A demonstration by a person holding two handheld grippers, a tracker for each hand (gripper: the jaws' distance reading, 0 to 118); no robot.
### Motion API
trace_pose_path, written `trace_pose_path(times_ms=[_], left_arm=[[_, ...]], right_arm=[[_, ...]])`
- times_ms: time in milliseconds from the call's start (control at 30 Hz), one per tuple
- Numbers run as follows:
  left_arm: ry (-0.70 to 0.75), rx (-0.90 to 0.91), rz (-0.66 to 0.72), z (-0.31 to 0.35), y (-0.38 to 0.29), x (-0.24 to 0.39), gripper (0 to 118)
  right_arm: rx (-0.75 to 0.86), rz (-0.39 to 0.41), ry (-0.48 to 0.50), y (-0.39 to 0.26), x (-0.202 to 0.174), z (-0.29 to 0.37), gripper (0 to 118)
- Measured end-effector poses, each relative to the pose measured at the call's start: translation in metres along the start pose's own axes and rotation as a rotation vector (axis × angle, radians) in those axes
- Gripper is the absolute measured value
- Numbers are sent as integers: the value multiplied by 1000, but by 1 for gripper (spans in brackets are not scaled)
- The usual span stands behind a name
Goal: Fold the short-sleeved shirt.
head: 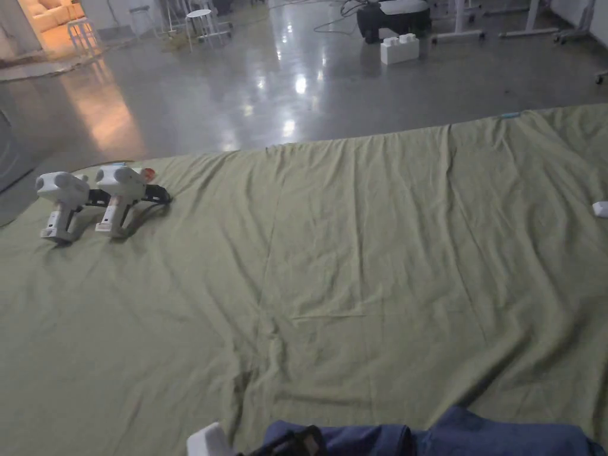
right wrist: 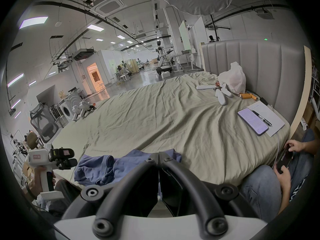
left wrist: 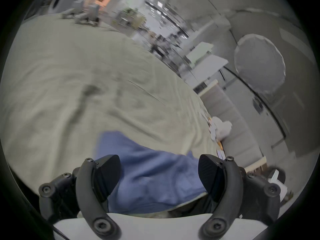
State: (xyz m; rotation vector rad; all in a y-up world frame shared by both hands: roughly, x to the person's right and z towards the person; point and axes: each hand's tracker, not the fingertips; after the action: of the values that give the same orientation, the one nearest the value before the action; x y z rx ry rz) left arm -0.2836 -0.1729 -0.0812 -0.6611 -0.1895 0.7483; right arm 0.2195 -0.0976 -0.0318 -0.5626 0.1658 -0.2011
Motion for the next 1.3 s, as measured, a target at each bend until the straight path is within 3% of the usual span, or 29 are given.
trace_pose_path(times_ms=[100, 300, 367, 400, 467, 700, 833, 900, 1133, 1300], left_arm=[[34, -32, 205, 7, 8, -50, 94], [-106, -81, 398, -29, -23, -82, 63], [-128, -43, 433, -34, -26, -92, 42], [-107, -41, 472, -35, -27, -95, 19], [-67, -56, 464, -35, -31, -97, 14], [-98, 85, 362, 17, 3, -81, 9], [-51, 107, 148, 54, 40, -54, 9], [-77, 110, 52, 63, 49, -7, 9], [-291, -84, -55, -30, -11, 104, 9], [-196, -206, -256, -109, -67, 150, 9]], right_arm=[[-10, 3, 17, -2, -3, -5, 0], [-20, 15, 37, -2, -10, -1, 0], [-17, 21, 31, -1, -9, 1, 0], [-18, 21, 27, -2, -8, 3, 0], [-15, 11, 23, -1, -4, 4, 0], [-14, -9, 23, 1, -1, 3, 0], [-14, -6, 33, 2, -1, -1, 0], [-15, -7, 38, 0, 0, -3, 0], [-4, -38, 35, -5, 3, 6, 0], [5, -44, -22, -11, 15, 24, 0]])
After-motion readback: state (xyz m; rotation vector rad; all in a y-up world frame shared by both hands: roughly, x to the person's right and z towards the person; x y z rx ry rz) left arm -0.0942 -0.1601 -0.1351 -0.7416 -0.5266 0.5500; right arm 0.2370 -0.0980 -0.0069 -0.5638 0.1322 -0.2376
